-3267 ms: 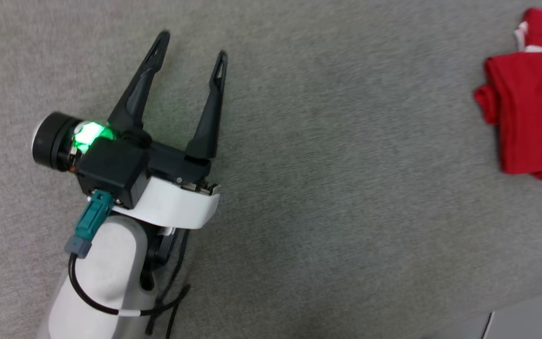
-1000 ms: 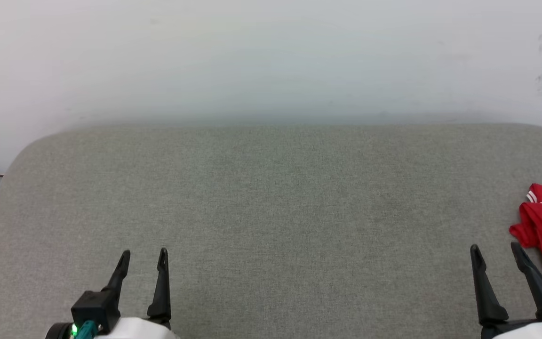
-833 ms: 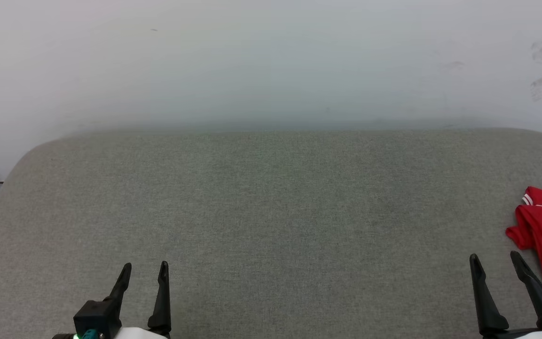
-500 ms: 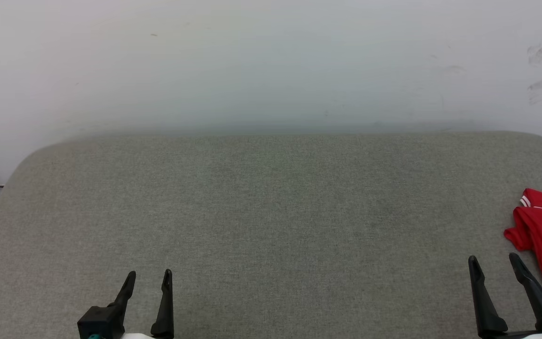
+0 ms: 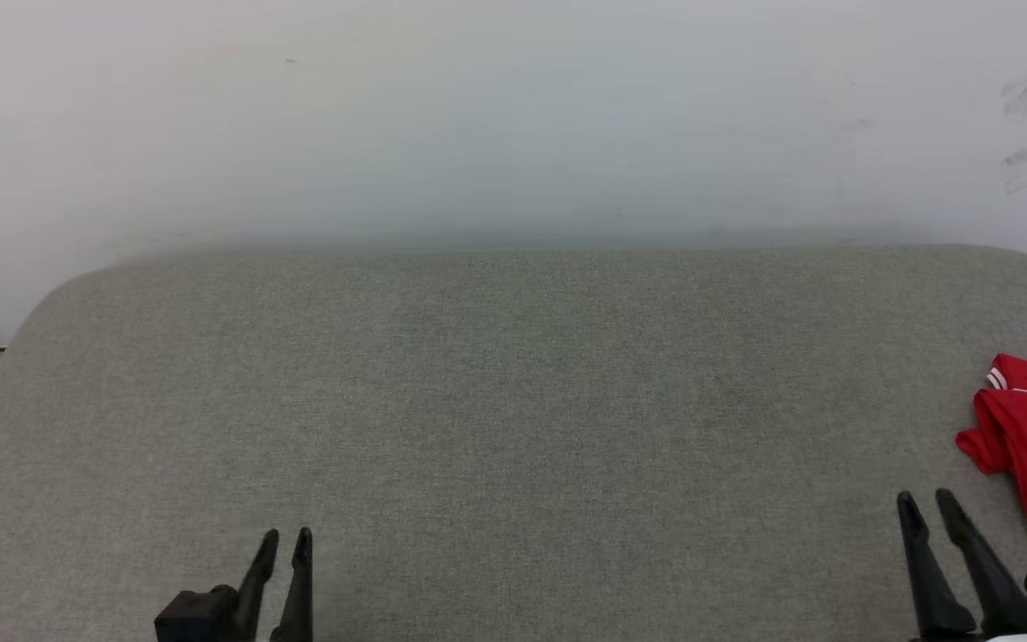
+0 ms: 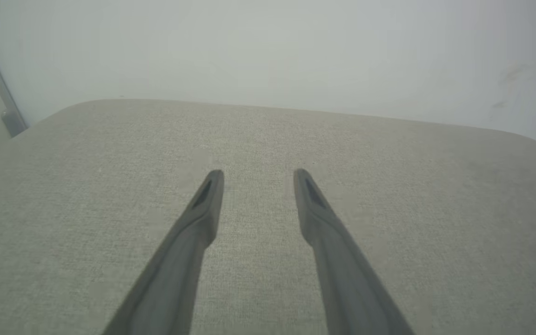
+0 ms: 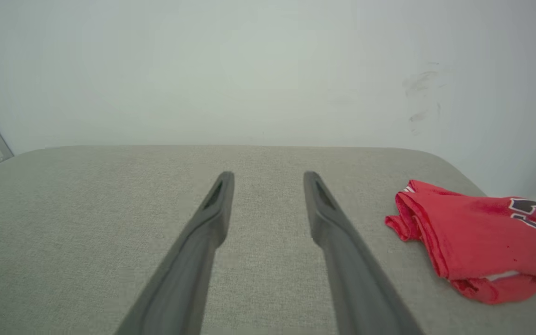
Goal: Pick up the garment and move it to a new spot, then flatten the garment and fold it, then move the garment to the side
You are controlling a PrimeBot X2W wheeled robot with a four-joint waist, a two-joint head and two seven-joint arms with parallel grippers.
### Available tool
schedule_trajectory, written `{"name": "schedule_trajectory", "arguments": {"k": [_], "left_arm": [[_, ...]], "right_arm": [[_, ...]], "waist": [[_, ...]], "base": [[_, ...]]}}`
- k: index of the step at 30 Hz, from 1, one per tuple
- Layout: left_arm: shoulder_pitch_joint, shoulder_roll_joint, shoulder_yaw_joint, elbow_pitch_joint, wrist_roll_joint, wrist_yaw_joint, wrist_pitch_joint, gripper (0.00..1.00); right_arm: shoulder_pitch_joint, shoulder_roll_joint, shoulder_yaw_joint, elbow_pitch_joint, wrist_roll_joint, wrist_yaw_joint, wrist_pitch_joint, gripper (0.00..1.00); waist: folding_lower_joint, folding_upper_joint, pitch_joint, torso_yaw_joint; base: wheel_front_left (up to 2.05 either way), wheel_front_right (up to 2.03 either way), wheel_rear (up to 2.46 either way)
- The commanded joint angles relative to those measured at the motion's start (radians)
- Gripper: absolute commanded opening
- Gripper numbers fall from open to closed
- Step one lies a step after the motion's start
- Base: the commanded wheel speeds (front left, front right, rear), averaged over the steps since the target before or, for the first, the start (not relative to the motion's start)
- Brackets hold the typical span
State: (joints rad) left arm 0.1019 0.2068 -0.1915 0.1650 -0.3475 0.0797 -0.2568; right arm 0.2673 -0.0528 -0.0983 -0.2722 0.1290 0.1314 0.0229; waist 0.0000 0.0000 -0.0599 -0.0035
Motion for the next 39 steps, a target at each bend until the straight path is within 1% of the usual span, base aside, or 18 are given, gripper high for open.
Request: {"name": "schedule_trajectory", "arguments": {"k": [1,11,20,39], "left_arm": [[0.001,-0.001,0.0,0.002,-0.001,0.0,0.0,0.0],[-0.03,-0.022,0.042,0.014,-0.173,-0.029,0.051,0.0],[-0.054,-0.039,0.076,0.022,-0.312,-0.052,0.092,0.0],[-0.098,-0.07,0.137,0.036,-0.561,-0.094,0.165,0.0]], "right_arm": [[0.0,0.0,0.001,0.002,0.001,0.0,0.0,0.0],[-0.048,-0.012,0.015,0.067,0.218,0.0,-0.002,0.0],[-0.093,-0.021,0.025,0.125,0.39,0.0,-0.001,0.0],[-0.168,-0.031,0.035,0.226,0.694,0.0,0.006,0.0]], "waist": [[0.0,0.0,0.0,0.0],[0.0,0.0,0.005,0.0],[0.0,0.0,0.01,0.001],[0.0,0.0,0.019,0.001]], "base": [[0.0,0.0,0.0],[0.0,0.0,0.0],[0.0,0.0,0.0],[0.0,0.0,0.0]]}}
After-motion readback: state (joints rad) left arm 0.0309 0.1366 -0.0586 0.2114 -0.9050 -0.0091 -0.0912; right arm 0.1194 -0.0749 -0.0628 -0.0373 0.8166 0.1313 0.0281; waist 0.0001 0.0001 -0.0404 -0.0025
